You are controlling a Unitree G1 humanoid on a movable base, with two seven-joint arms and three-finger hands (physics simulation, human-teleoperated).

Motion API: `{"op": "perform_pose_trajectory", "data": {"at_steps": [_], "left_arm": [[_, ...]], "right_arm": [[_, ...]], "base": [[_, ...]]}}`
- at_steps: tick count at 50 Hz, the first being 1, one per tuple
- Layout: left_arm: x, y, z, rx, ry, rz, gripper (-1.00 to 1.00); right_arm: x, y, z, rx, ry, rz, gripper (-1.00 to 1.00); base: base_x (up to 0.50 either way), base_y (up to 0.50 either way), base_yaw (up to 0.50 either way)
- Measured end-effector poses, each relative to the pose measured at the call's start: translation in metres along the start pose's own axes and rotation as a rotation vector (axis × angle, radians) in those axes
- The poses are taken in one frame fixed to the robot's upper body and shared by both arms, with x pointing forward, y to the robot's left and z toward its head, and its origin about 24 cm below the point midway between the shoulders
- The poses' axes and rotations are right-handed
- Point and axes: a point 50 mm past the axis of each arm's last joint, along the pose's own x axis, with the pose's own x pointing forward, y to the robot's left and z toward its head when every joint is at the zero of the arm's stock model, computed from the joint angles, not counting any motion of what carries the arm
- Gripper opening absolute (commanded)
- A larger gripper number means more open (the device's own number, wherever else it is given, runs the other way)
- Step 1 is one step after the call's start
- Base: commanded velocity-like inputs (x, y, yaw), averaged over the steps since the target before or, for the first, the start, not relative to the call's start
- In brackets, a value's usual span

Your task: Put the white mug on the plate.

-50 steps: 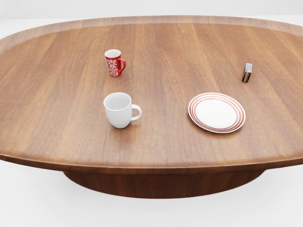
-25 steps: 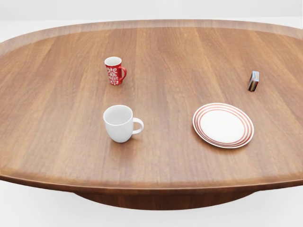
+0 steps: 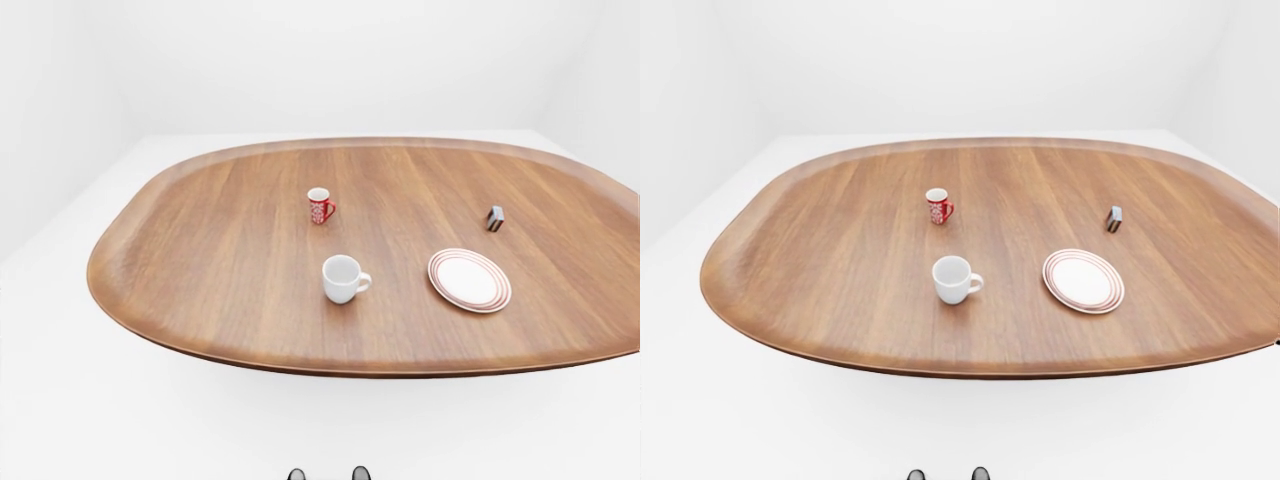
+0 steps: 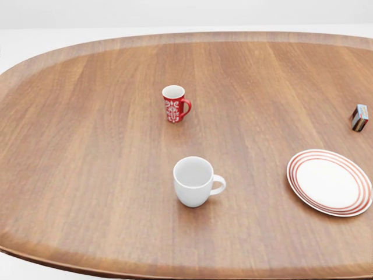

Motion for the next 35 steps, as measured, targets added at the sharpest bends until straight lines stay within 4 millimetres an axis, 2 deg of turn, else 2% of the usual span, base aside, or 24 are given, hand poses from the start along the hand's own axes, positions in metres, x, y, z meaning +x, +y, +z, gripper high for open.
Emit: {"op": "perform_pose_trajectory", "data": {"at_steps": [14,21,26,35], "left_arm": [[-0.0002,0.0001,-0.0015,0.006,0.003,0.001,1.0],[-0.0004,-0.0002,-0.0028,0.007,0.006,-0.001,1.0],[-0.0006,0.0001,-0.0032,0.011,0.007,0.0,1.0],[-0.0011,-0.0004,-0.0036,0.013,0.007,-0.002,1.0]], "right_arm": [[-0.0001,-0.0001,-0.0014,0.002,0.005,0.0,1.0],[-0.0004,-0.0004,-0.0024,0.007,0.009,-0.002,1.0],[-0.0007,-0.0004,-0.0025,0.014,0.012,-0.002,1.0],[-0.0009,-0.001,-0.0026,0.018,0.015,-0.007,1.0]], "base": [[0.31,0.03,0.0],[0.0,-0.03,0.0],[0.0,-0.48,0.0],[0.0,-0.01,0.0]]}}
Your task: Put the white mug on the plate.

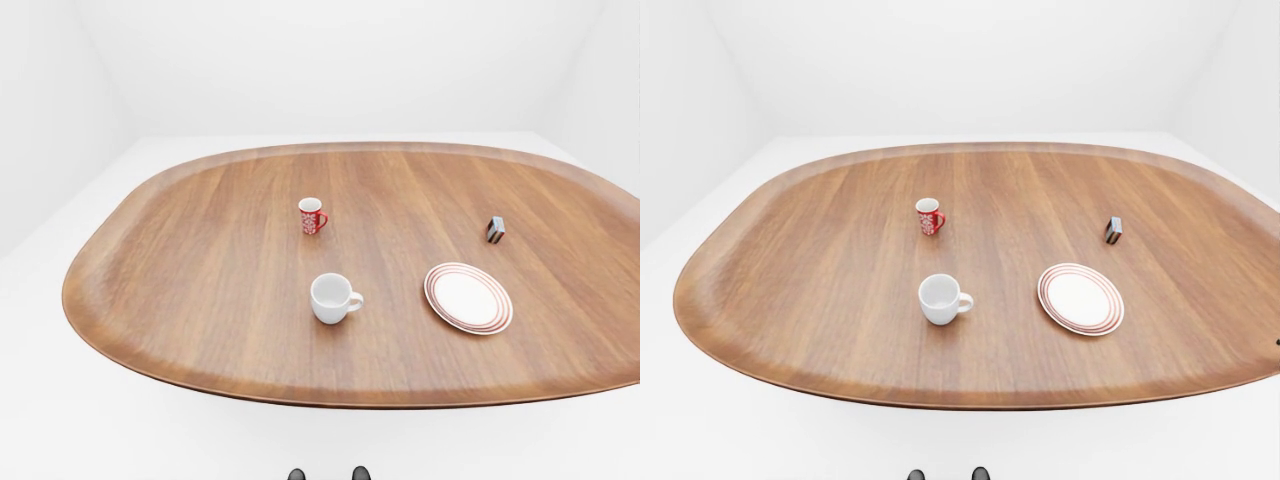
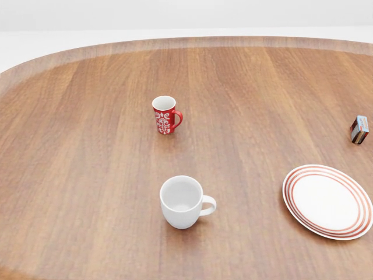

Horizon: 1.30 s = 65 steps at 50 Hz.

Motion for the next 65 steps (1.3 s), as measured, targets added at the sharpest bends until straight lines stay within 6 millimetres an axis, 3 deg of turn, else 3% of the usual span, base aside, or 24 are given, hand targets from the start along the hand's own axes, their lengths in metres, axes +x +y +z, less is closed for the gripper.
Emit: {"op": "perform_pose_trajectory", "data": {"at_steps": [10,36,65], "left_arm": [[0.0,0.0,0.0,0.001,-0.001,0.0,1.0],[0.0,0.0,-0.002,0.003,0.004,0.0,1.0],[-0.001,-0.001,-0.003,0.008,0.008,0.0,1.0]], "right_arm": [[0.0,0.001,0.0,-0.001,0.002,0.003,1.0],[-0.001,0.005,-0.004,-0.018,0.006,0.028,1.0],[0.0,0.011,-0.005,-0.03,-0.003,0.057,1.0]], "base": [[0.03,0.0,0.0],[0.37,0.0,0.0],[0.02,0.0,0.0]]}}
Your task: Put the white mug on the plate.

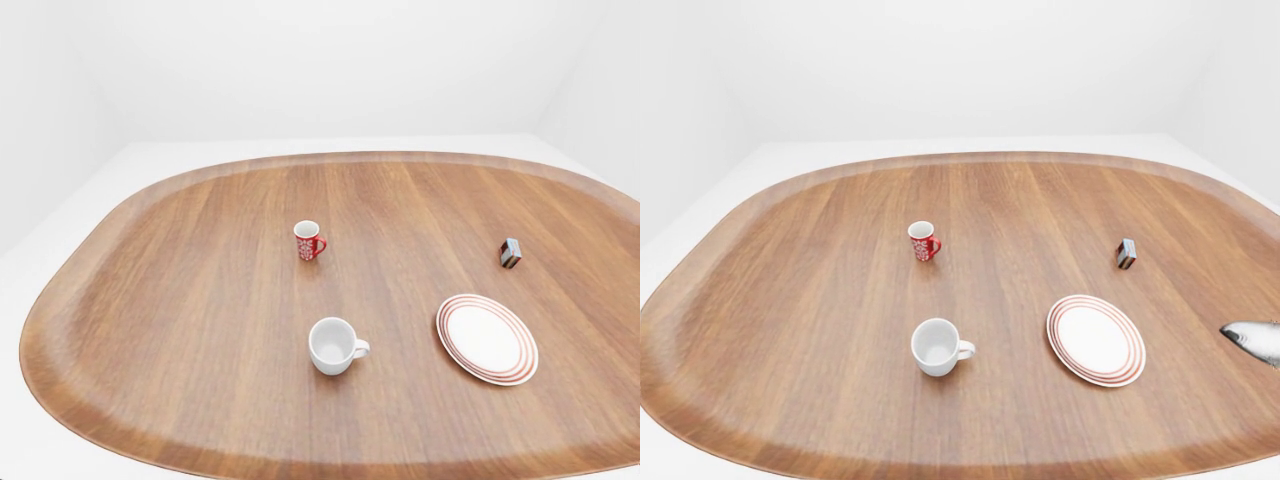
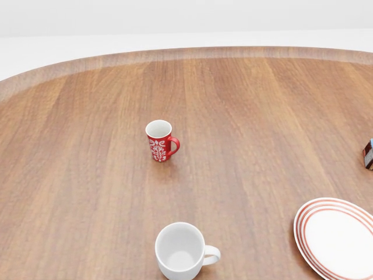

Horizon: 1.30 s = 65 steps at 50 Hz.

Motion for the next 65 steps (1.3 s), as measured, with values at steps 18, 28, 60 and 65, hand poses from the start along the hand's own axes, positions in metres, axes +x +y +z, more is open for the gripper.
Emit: {"op": "perform_pose_trajectory", "data": {"at_steps": [18,28,60,65], "left_arm": [[0.0,0.0,-0.001,-0.001,0.003,0.0,1.0],[0.0,0.0,-0.001,-0.004,0.004,-0.001,1.0],[-0.001,-0.001,-0.004,-0.005,0.015,-0.003,1.0],[-0.001,-0.001,-0.004,-0.005,0.015,-0.003,1.0]], "right_arm": [[0.042,0.124,-0.065,-0.376,-0.045,0.804,1.0],[0.036,0.176,-0.15,-0.643,0.286,1.141,1.0],[-0.099,0.249,-0.188,-1.01,0.489,1.493,1.0],[-0.118,0.247,-0.184,-1.029,0.485,1.544,1.0]], "base": [[0.0,0.0,0.0],[0.0,0.0,0.0],[0.0,0.0,0.0],[0.0,0.0,0.0]]}}
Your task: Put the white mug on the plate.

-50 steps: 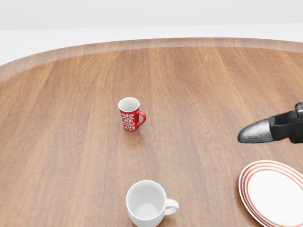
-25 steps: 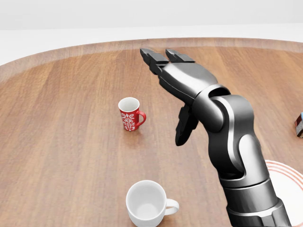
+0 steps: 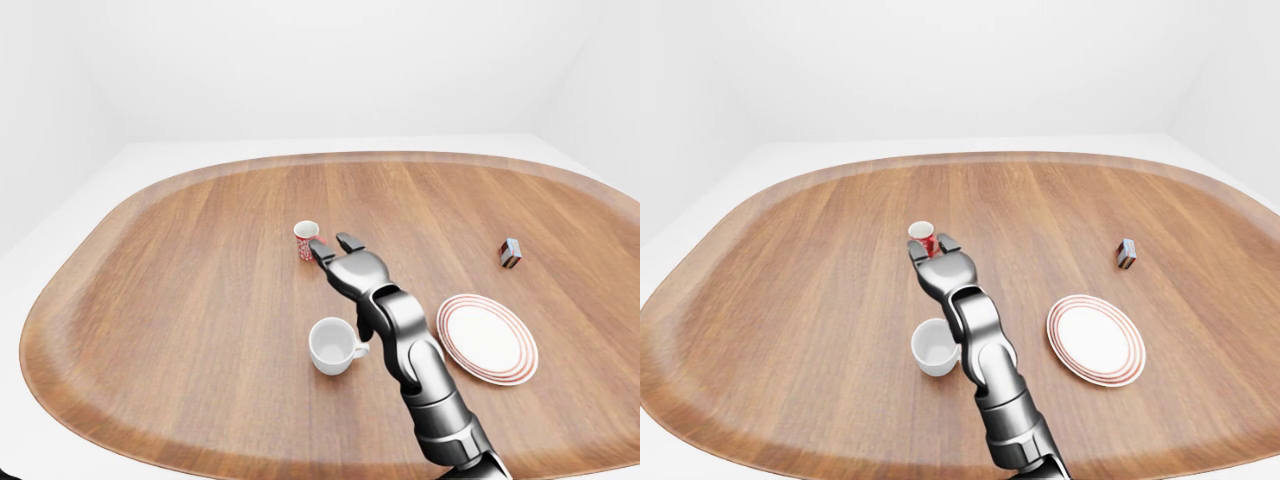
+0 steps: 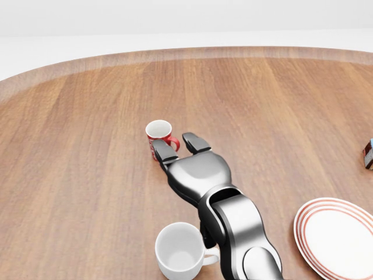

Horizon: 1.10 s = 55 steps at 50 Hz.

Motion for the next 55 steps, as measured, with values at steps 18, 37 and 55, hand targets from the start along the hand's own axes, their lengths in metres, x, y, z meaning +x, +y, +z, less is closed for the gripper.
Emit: {"op": "perform_pose_trajectory", "data": {"at_steps": [18,37,55], "left_arm": [[-0.001,0.0,-0.001,0.0,0.002,-0.001,1.0],[-0.001,0.0,-0.004,0.007,0.013,-0.002,1.0],[-0.001,-0.001,-0.005,0.006,0.014,-0.003,1.0]], "right_arm": [[-0.014,0.043,0.016,-0.077,-0.029,0.116,1.0],[-0.006,0.065,0.022,-0.085,-0.033,0.219,1.0],[0.015,0.071,0.021,-0.055,-0.004,0.294,1.0]], "base": [[0.0,0.0,0.0],[0.0,0.0,0.0],[0.0,0.0,0.0]]}}
